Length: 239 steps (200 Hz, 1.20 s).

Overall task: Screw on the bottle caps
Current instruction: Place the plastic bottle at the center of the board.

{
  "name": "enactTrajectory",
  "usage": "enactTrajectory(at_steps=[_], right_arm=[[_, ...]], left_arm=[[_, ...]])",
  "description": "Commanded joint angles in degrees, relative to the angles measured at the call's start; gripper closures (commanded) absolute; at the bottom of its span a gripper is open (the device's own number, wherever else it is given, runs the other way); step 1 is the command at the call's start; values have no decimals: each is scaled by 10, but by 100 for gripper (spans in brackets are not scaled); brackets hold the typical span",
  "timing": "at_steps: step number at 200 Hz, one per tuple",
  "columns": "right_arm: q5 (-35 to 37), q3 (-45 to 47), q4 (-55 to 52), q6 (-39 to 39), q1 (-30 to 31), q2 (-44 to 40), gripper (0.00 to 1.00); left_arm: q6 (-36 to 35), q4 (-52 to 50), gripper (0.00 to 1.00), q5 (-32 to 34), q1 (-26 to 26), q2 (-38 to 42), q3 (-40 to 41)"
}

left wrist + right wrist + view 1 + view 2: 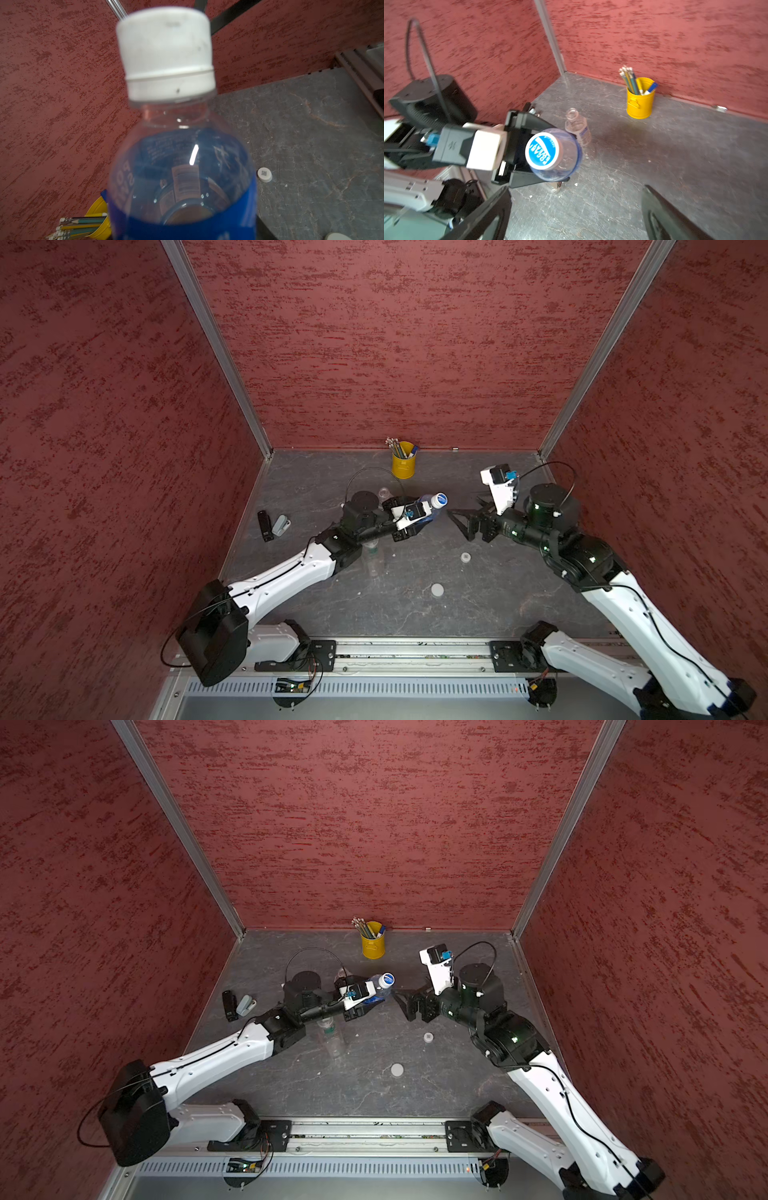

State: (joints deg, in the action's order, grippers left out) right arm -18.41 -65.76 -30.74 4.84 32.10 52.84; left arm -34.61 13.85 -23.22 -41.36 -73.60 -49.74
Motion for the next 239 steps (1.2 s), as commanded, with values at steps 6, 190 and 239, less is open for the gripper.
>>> enactTrajectory(at_steps=[6,190,239], right_arm=[[-135,20,97,-89,-1,4,3],[-62,-37,59,-163,-4,75,92],[79,-29,81,-158,-42,121,92]], left_arm=[[70,-3,47,-76,2,5,-12],[102,67,0,-29,-2,49,26],[146,-45,0,97,21,153,22]])
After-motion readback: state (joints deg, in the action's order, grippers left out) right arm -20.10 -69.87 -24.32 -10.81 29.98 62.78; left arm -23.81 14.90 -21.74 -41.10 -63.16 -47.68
